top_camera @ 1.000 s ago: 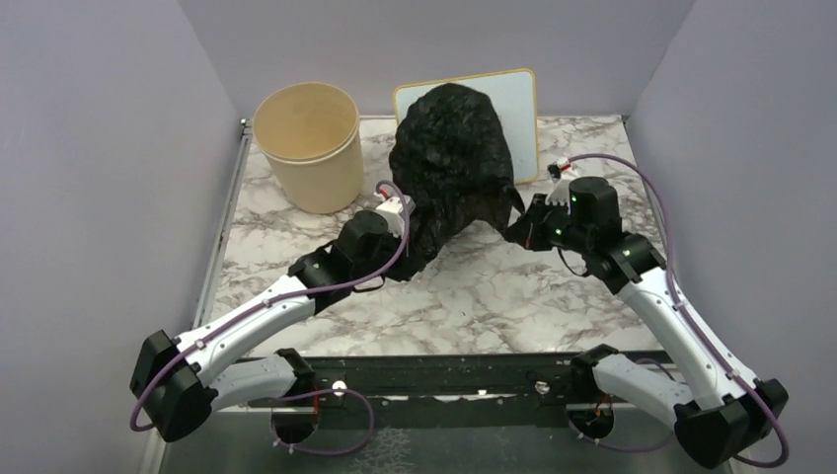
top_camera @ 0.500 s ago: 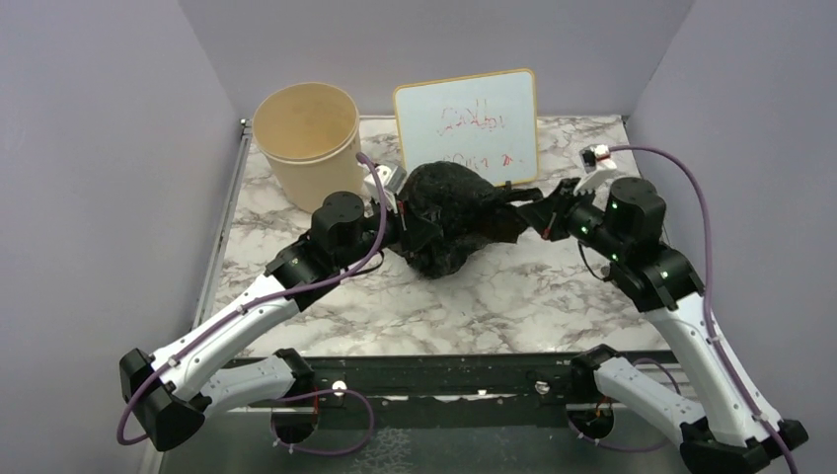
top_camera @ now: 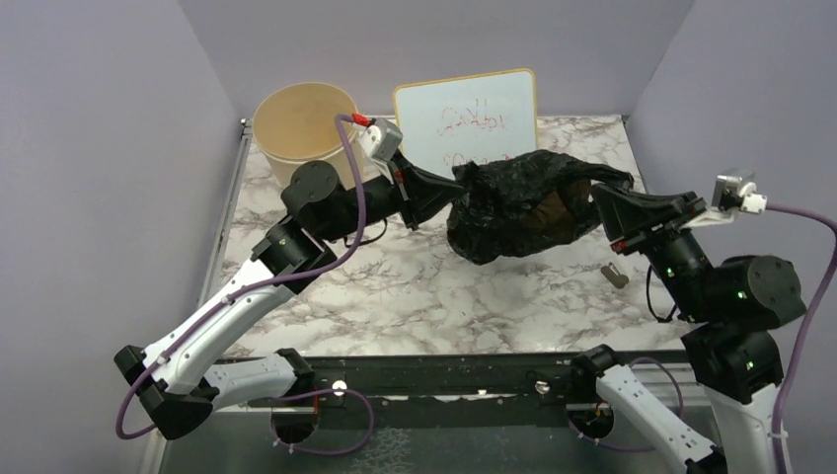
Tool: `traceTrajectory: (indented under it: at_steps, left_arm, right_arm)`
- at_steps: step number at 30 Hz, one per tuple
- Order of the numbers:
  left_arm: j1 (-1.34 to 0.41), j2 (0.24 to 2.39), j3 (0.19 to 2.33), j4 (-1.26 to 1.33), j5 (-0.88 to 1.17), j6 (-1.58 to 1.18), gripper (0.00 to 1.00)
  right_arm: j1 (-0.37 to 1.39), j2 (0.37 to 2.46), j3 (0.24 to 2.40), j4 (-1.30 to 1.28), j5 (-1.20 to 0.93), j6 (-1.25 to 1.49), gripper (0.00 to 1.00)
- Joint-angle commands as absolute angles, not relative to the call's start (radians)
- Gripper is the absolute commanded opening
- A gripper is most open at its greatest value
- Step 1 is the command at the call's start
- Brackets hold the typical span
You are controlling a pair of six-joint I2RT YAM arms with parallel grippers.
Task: Put the trash bags into the trash bin
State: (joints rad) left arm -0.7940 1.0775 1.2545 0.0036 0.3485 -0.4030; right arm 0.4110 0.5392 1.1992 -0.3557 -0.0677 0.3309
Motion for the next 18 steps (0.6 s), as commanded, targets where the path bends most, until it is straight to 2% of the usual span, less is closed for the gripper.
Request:
traceTrajectory:
  at_steps: [1,5,10,14,16,18]
  left_arm:
    - [-0.796,1.091,1.184,-0.032,0.346,-0.41,0.15]
    - [-0.796,1.04,1.113,-0.064,0.257,-0.414,0.15]
    - [-0.795,1.042,1.101,-0.116,0.242,-0.409,0.16]
    - [-0.796,1.06,1.077,-0.141,0.222,-0.441,0.15]
    - [-0.797,1.063,1.059,-0.15,0.216,-0.445,0.26]
    - [-0.795,1.064,1.047,-0.191,0.167,-0.444,0.44]
  right_arm:
    - [0.41,0.708,1.236,-0.54,-0.115,0.286,0.07]
    - [0.411,0.832,1.196,-0.574,-0.289,0.319,0.04]
    - [0.41,0.892,1.091,-0.402,-0.565,0.418,0.07]
    - [0.41,0.925,1.071,-0.366,-0.632,0.452,0.04]
    - [0.41,0.932,1.081,-0.406,-0.566,0.45,0.04]
    - [0.411,0.938,1.096,-0.457,-0.468,0.443,0.04]
